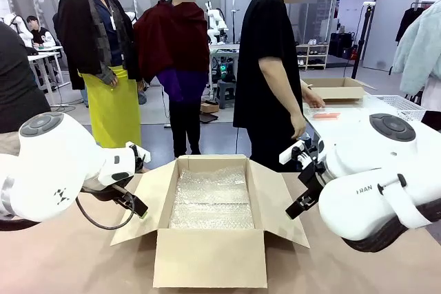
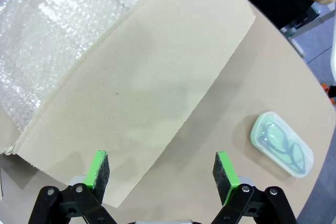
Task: Pack the glasses set securely to prepare it for shipping.
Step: Place the Glasses case inside the Package Box.
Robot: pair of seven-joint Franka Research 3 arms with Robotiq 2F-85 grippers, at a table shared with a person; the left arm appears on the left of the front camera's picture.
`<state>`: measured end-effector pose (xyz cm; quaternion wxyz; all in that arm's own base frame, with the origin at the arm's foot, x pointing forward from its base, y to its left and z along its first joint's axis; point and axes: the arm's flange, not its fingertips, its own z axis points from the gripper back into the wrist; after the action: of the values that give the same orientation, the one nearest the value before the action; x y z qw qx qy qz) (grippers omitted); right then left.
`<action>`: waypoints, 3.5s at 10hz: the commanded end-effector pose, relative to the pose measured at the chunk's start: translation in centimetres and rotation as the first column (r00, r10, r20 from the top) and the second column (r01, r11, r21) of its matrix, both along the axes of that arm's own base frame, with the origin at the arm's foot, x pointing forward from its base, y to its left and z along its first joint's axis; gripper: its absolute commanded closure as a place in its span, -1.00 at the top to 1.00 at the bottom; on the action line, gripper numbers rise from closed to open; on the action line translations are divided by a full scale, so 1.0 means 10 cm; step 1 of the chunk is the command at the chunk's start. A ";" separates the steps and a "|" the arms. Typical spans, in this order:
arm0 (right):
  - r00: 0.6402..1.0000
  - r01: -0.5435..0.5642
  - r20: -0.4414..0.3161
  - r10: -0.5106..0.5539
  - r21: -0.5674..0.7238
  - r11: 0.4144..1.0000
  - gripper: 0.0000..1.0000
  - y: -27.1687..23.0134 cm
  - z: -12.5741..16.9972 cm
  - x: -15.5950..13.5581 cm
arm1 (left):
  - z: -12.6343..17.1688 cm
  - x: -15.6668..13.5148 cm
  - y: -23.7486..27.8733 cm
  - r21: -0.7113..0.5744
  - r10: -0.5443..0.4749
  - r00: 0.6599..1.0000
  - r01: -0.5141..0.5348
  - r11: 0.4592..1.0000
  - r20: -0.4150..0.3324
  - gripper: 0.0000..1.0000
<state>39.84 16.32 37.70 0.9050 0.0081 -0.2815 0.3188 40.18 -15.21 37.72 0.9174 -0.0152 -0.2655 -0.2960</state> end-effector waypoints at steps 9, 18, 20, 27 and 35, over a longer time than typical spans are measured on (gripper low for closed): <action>0.930 0.336 -0.143 -0.338 -0.041 0.941 1.00 -0.98 1.02 0.40 | 1.91 -0.83 0.70 -0.051 -0.215 0.976 0.216 0.975 0.022 1.00; 0.918 0.360 -0.169 -0.358 -0.019 0.933 1.00 -1.19 0.96 0.45 | 2.07 -0.93 0.66 -0.048 -0.231 0.972 0.233 0.971 0.042 1.00; 0.923 0.339 -0.128 -0.362 -0.171 0.925 1.00 -1.36 1.02 0.67 | 2.07 -0.93 0.66 -0.048 -0.231 0.972 0.233 0.971 0.042 1.00; 0.748 -0.598 -0.534 0.394 -0.285 0.749 1.00 -1.92 1.08 1.48 | 2.07 -0.93 0.66 -0.048 -0.231 0.972 0.233 0.971 0.042 1.00; 0.628 -0.775 -0.367 0.687 -0.215 0.594 1.00 -1.72 0.10 1.75 | 2.07 -0.93 0.66 -0.048 -0.231 0.972 0.233 0.971 0.042 1.00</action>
<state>56.90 -0.62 39.50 0.7256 -0.0024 -0.0655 0.6850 30.95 -8.68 58.39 0.8721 -0.0655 -0.2846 -0.3926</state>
